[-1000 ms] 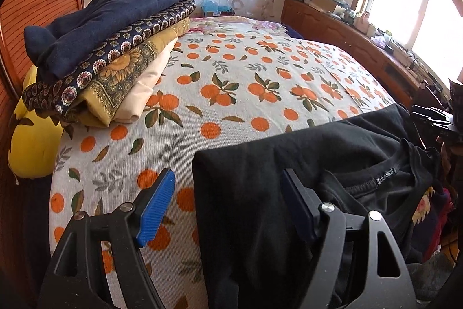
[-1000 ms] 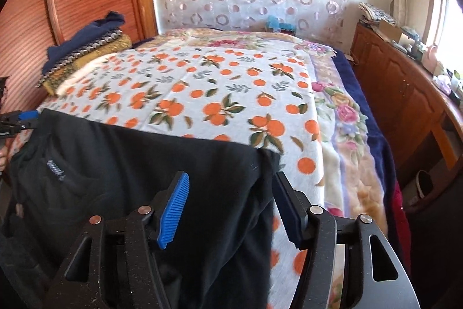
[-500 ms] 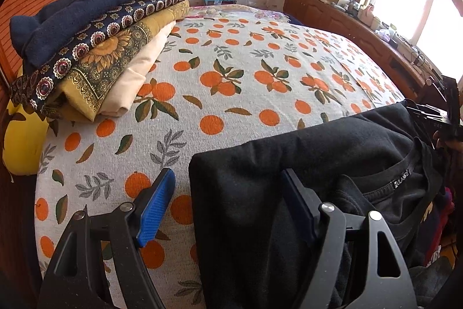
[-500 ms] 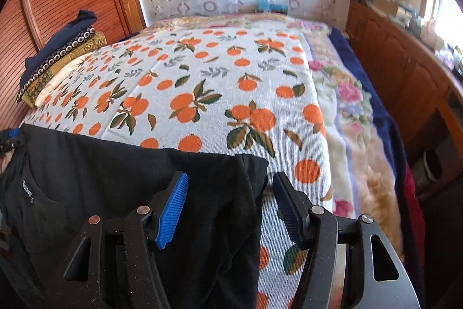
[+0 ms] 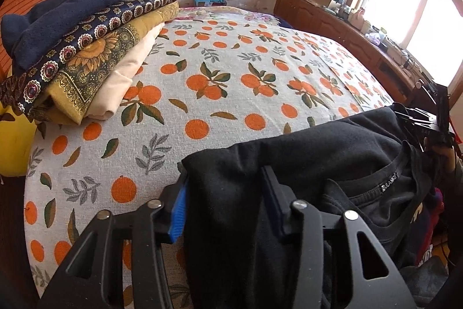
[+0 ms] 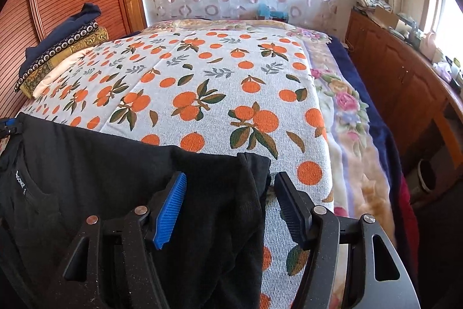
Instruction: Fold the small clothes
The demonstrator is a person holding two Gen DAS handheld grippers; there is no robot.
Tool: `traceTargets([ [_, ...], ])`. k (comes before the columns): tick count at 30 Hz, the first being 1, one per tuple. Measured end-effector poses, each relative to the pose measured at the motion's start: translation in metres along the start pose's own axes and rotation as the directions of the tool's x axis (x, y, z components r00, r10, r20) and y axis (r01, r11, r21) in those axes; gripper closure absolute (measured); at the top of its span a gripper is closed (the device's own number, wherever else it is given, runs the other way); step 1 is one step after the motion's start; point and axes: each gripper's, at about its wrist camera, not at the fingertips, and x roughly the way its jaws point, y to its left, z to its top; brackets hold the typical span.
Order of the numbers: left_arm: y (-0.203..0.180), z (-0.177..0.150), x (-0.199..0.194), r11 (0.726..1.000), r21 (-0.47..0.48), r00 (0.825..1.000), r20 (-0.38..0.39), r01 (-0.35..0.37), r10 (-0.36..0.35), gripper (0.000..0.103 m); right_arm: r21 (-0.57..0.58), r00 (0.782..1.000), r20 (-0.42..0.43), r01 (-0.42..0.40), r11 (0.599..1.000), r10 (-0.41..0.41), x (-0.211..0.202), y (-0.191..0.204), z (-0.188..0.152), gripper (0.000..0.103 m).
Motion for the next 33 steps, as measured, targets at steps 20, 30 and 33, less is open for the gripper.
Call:
traceTargets([
  [20, -0.059, 0.002, -0.124, 0.980, 0.136, 0.957, 0.231, 0.147, -0.176, 0.094, -0.047, 0.963, 0.239, -0.114, 0.992, 0.122, -0.135, 0.023, -0.010, 0.093],
  [30, -0.086, 0.032, -0.263, 0.961, 0.231, 0.841, 0.480, 0.154, -0.250, 0.094, -0.160, 0.866, 0.492, -0.012, 0.987, 0.090, -0.290, 0.037, 0.012, 0.093],
  [33, -0.087, 0.053, -0.287, 0.963, 0.252, 0.821, 0.527, 0.093, -0.217, 0.094, -0.192, 0.829, 0.556, 0.048, 0.980, 0.069, -0.324, 0.040, 0.029, 0.093],
])
